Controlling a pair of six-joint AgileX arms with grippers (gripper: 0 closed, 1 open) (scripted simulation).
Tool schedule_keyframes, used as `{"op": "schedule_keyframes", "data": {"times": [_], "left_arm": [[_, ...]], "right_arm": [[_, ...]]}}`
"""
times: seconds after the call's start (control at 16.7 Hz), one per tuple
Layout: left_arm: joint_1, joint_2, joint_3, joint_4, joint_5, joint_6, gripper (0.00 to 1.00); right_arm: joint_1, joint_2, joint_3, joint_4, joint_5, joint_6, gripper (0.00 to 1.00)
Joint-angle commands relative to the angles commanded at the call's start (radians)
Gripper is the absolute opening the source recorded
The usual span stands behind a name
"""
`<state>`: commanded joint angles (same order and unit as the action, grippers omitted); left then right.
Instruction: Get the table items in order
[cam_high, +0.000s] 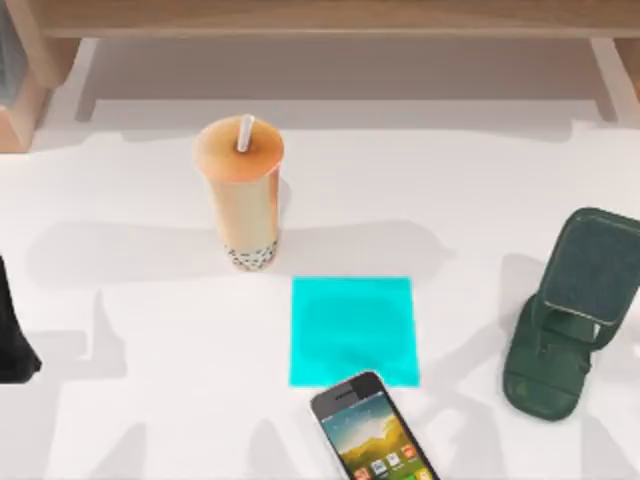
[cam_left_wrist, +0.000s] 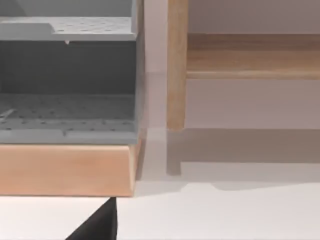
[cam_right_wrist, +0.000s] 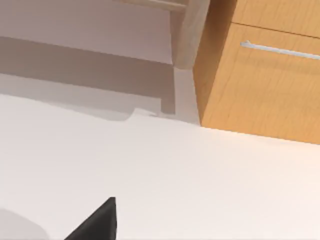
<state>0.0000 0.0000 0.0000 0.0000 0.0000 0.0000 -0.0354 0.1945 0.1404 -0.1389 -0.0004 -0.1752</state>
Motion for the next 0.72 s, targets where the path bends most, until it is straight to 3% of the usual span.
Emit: {"op": "schedule_keyframes", "data": {"times": [0.72], "left_arm": [[0.0,0.0,0.0,0.0,0.0,0.0,1.0]], "right_arm": [[-0.101,0.643,0.44,-0.425,0.003,-0.574,1.0]]}}
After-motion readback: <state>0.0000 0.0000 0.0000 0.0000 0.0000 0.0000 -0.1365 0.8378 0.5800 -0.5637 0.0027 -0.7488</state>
